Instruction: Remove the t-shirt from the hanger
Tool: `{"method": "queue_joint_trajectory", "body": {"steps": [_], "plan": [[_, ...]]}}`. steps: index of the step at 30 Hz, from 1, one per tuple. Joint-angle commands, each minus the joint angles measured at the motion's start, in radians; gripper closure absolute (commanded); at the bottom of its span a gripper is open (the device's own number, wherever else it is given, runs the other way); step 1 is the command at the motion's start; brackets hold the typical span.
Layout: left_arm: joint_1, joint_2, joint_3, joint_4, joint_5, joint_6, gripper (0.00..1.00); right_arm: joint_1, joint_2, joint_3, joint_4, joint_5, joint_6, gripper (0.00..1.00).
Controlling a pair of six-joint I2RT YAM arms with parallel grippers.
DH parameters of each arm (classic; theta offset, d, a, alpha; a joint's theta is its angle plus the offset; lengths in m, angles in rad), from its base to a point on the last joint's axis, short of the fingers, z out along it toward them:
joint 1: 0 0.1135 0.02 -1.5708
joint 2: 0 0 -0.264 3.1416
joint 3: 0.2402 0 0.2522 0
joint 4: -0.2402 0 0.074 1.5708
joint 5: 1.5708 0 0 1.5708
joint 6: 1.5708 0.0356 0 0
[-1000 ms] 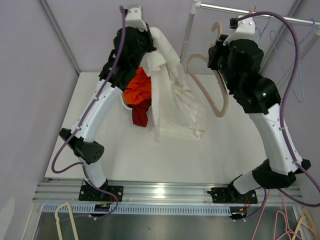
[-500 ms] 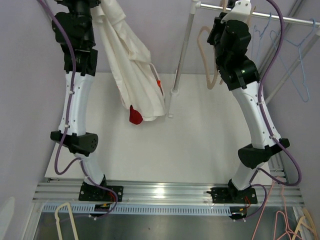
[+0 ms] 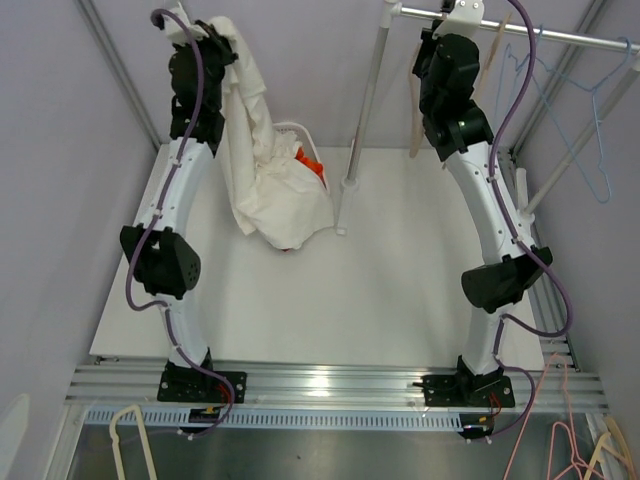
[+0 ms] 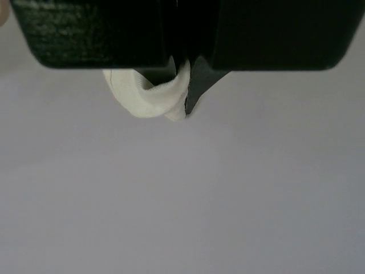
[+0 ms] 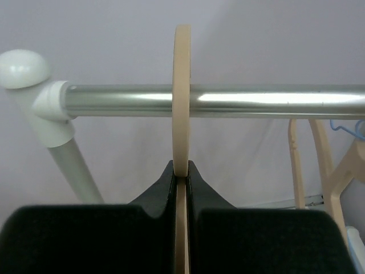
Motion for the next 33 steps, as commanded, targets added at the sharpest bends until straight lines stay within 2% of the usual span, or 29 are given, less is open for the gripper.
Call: {"method": "queue_joint_trajectory", "body": {"steps": [1, 6, 9, 10, 11, 12, 14, 17, 18, 21, 27, 33], "plan": [[-0.017, 0.043, -0.080, 0.040, 0.038, -0.013, 0.99, -0.018, 0.007, 0.068, 0.127, 0.012, -0.040, 1.00], [-0.043, 0.111, -0.108, -0.024, 0.085, -0.024, 0.99, -0.030, 0.015, 0.068, 0.170, 0.015, -0.065, 1.00], [-0.058, 0.129, -0.128, -0.130, 0.096, -0.047, 0.99, -0.038, 0.012, 0.063, 0.168, 0.017, -0.068, 1.00], [-0.063, 0.132, -0.113, -0.185, 0.079, -0.059, 0.99, -0.041, 0.010, 0.062, 0.165, 0.015, -0.066, 1.00], [-0.066, 0.159, -0.049, -0.398, 0.053, -0.112, 0.99, -0.044, 0.009, 0.059, 0.165, 0.014, -0.060, 1.00], [-0.068, 0.175, 0.023, -0.504, 0.056, -0.129, 0.99, -0.047, 0.007, 0.056, 0.162, 0.008, -0.059, 1.00], [-0.075, 0.174, 0.032, -0.654, 0.079, -0.148, 0.99, -0.055, 0.007, 0.059, 0.161, 0.000, -0.054, 1.00], [-0.083, 0.126, -0.086, -0.676, 0.085, -0.183, 0.99, -0.063, 0.004, 0.059, 0.167, -0.003, -0.056, 1.00], [-0.083, 0.093, -0.188, -0.675, 0.082, -0.195, 0.99, -0.066, 0.003, 0.056, 0.167, -0.003, -0.056, 1.00], [-0.083, 0.077, -0.295, -0.704, 0.082, -0.231, 0.99, -0.084, 0.001, 0.045, 0.184, -0.008, -0.049, 1.00], [-0.083, 0.197, -0.189, -0.935, 0.105, -0.217, 0.99, -0.124, 0.021, 0.014, 0.217, -0.048, -0.036, 1.00], [-0.082, 0.137, -0.324, -0.850, 0.139, -0.226, 0.99, -0.141, 0.058, 0.020, 0.198, -0.048, -0.013, 1.00]]}}
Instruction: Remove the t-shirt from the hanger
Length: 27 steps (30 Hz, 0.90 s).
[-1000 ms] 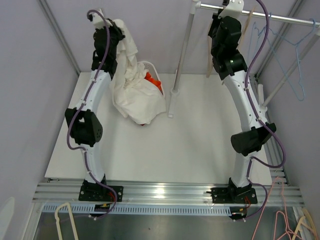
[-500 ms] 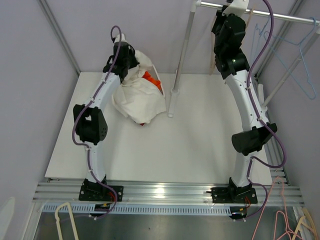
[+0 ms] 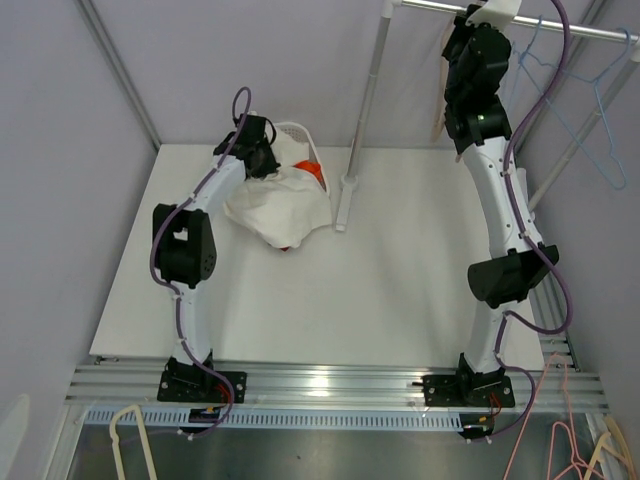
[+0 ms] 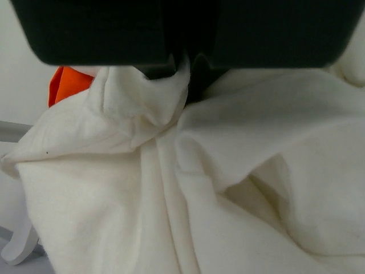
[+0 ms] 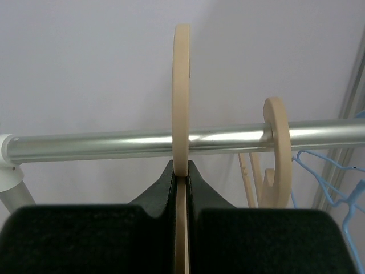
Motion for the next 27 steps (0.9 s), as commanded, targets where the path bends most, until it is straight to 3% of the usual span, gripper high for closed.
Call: {"method": "queue_joint_trajectory", "body": {"steps": [1, 6, 8, 15, 20, 22, 27], "plan": [[0.001, -0.033, -0.051, -0.054, 0.049, -0.021, 0.99, -0.010, 0.035, 0.009, 0.035, 0.000, 0.025, 1.00], [-0.001, -0.021, -0.081, -0.017, 0.149, -0.052, 0.99, -0.010, 0.034, -0.045, 0.022, 0.012, 0.060, 1.00], [-0.002, -0.031, -0.101, 0.000, 0.155, -0.052, 0.93, -0.010, 0.032, -0.062, 0.019, 0.009, 0.080, 1.00], [-0.004, -0.102, -0.170, 0.049, 0.127, -0.050, 0.86, -0.010, 0.017, -0.103, -0.002, 0.012, 0.100, 1.00], [-0.005, -0.153, -0.190, 0.060, 0.138, -0.052, 0.70, -0.007, -0.025, -0.168, 0.010, 0.003, 0.121, 1.00], [-0.007, -0.185, -0.209, 0.074, 0.135, -0.058, 0.51, -0.005, -0.039, -0.177, 0.010, 0.001, 0.123, 1.00], [-0.008, -0.269, -0.275, 0.124, 0.130, -0.061, 0.42, -0.005, -0.063, -0.208, 0.005, 0.004, 0.124, 1.00]]}}
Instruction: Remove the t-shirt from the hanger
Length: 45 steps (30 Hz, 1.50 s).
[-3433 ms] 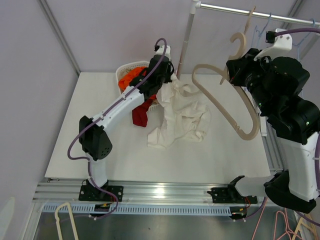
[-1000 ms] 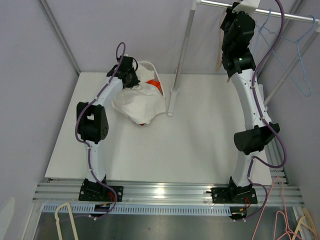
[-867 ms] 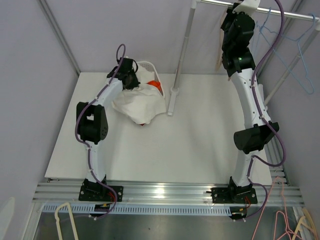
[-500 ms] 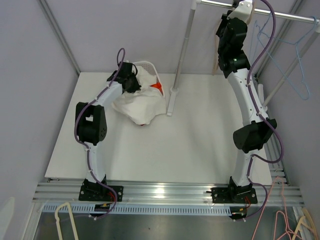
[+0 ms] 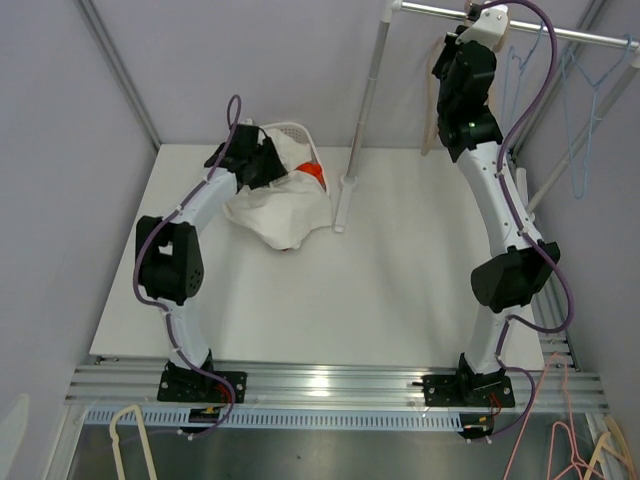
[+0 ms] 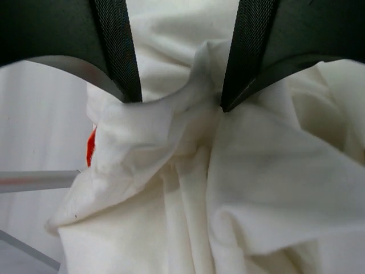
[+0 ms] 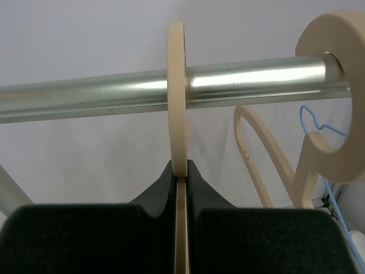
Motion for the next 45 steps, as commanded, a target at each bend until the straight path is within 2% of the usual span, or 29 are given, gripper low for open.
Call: {"method": "queue_joint_trajectory", "body": {"steps": [1, 3, 4, 5, 6, 10, 12, 16, 19, 20, 21, 23, 26, 32, 37, 41, 45], "plan": [[-0.007, -0.112, -0.047, 0.022, 0.000, -0.013, 0.36, -0.002, -0.033, -0.031, -0.028, 0.010, 0.025, 1.00], [-0.009, -0.148, -0.071, 0.045, 0.002, -0.009, 0.36, -0.002, -0.042, -0.039, -0.031, 0.004, 0.028, 1.00], [-0.010, -0.157, -0.073, 0.046, -0.007, -0.007, 0.30, -0.002, -0.048, -0.040, -0.031, 0.002, 0.030, 0.96], [-0.012, -0.165, -0.073, 0.043, -0.016, -0.006, 0.27, -0.002, -0.051, -0.043, -0.032, 0.005, 0.030, 0.83], [-0.013, -0.177, -0.077, 0.042, -0.026, -0.001, 0.27, -0.002, -0.053, -0.045, -0.031, 0.004, 0.028, 0.80], [-0.016, -0.201, -0.077, 0.036, -0.062, 0.013, 0.25, -0.001, -0.068, -0.048, -0.035, 0.007, 0.030, 0.78], [-0.016, -0.223, -0.082, 0.036, -0.075, 0.017, 0.20, -0.001, -0.082, -0.048, -0.040, 0.008, 0.027, 0.71], [-0.021, -0.286, -0.134, 0.077, -0.078, 0.034, 0.16, -0.001, -0.118, -0.048, -0.061, 0.019, 0.018, 0.64], [-0.032, -0.342, -0.181, 0.104, -0.096, 0.050, 0.10, -0.001, -0.160, -0.051, -0.094, 0.042, 0.004, 0.51], [-0.033, -0.355, -0.185, 0.111, -0.104, 0.053, 0.09, -0.002, -0.172, -0.054, -0.107, 0.048, 0.001, 0.39], [-0.035, -0.364, -0.191, 0.114, -0.110, 0.056, 0.02, -0.001, -0.198, -0.060, -0.115, 0.054, -0.002, 0.34], [-0.041, -0.393, -0.194, 0.105, -0.131, 0.057, 0.01, -0.001, -0.230, -0.089, -0.120, 0.067, -0.005, 0.14], [-0.049, -0.424, -0.198, 0.092, -0.155, 0.059, 0.00, -0.001, -0.299, -0.123, -0.123, 0.073, -0.008, 0.07], [-0.087, -0.566, -0.270, 0.111, -0.193, 0.057, 0.00, -0.001, -0.457, -0.210, -0.176, 0.073, 0.010, 0.00], [-0.168, -0.752, -0.370, 0.117, -0.228, 0.079, 0.01, -0.002, -0.629, -0.358, -0.244, 0.018, 0.083, 0.01], [-0.210, -0.904, -0.444, 0.092, -0.192, 0.086, 0.01, 0.002, -0.811, -0.547, -0.330, -0.054, 0.142, 0.01], [-0.259, -1.079, -0.539, 0.066, -0.165, 0.080, 0.00, 0.005, -1.072, -0.747, -0.377, -0.175, 0.212, 0.01]]}}
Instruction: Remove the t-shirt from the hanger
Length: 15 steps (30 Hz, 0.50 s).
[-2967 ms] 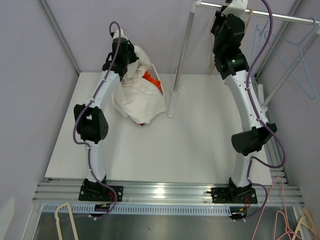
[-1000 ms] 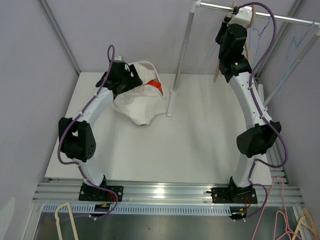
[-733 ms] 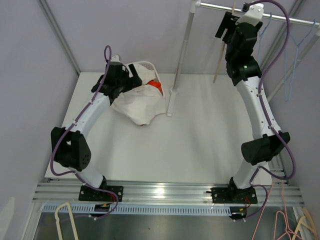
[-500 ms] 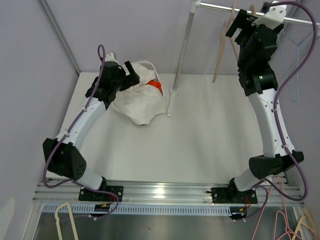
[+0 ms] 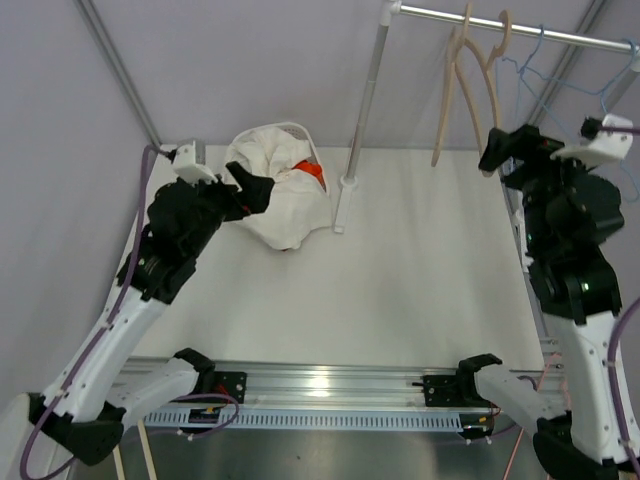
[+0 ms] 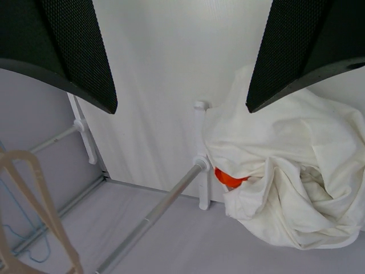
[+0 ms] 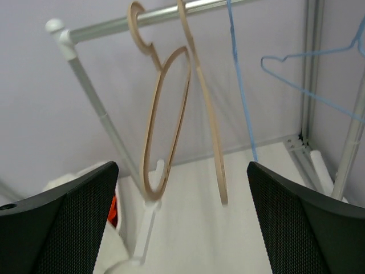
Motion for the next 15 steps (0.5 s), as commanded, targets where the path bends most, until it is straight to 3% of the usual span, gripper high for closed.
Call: {"method": "queue_joint_trajectory", "body": {"steps": [1, 7, 15], "plan": [[-0.048, -0.143, -0.107, -0.018, 0.025, 0.016, 0.01, 0.004, -0.170, -0.124, -0.086, -0.175, 0.091, 0.01], [-0.124, -0.396, -0.232, -0.107, 0.057, -0.006, 0.01, 0.004, -0.391, -0.336, -0.235, -0.337, 0.139, 0.00], [-0.136, -0.597, -0.380, -0.242, 0.012, -0.009, 0.01, 0.004, -0.482, -0.447, -0.379, -0.444, 0.124, 0.01]]}}
